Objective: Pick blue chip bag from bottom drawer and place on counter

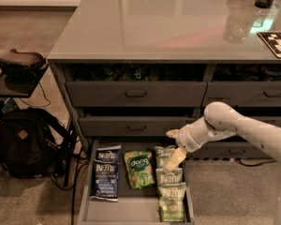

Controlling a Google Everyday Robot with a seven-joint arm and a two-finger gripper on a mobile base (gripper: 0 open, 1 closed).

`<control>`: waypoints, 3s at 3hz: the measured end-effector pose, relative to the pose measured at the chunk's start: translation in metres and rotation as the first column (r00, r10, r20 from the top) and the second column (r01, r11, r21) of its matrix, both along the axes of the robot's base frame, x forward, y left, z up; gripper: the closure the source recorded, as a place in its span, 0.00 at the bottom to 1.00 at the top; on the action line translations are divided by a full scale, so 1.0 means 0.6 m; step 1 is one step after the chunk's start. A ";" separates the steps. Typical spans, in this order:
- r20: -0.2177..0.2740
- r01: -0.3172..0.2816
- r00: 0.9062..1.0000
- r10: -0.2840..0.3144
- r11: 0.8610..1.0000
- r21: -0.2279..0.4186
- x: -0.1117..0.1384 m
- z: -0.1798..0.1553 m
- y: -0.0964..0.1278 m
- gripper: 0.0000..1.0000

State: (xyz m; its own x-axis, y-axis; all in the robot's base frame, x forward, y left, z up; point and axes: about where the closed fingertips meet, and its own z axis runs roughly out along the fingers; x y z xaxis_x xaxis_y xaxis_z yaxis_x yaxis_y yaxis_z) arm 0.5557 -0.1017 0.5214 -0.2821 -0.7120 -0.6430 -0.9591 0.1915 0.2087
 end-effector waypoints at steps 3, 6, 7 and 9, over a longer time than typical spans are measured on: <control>0.148 -0.063 0.988 0.047 0.992 0.108 0.060 -0.194 0.189 0.00; 0.133 -0.062 0.990 0.054 0.996 0.058 0.098 -0.400 0.362 0.00; 0.133 -0.063 0.990 0.054 0.996 0.059 0.098 -0.400 0.362 0.00; 0.156 -0.134 0.982 0.111 0.980 0.148 0.092 -0.452 0.412 0.00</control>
Offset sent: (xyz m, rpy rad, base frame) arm 0.0396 0.1237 -0.1206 0.1527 -0.1897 0.0725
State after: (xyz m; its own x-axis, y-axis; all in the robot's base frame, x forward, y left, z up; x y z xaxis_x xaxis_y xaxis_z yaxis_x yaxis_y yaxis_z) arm 0.6110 0.1455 0.2501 -0.0935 -0.6220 -0.7774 -0.9955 0.0464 0.0826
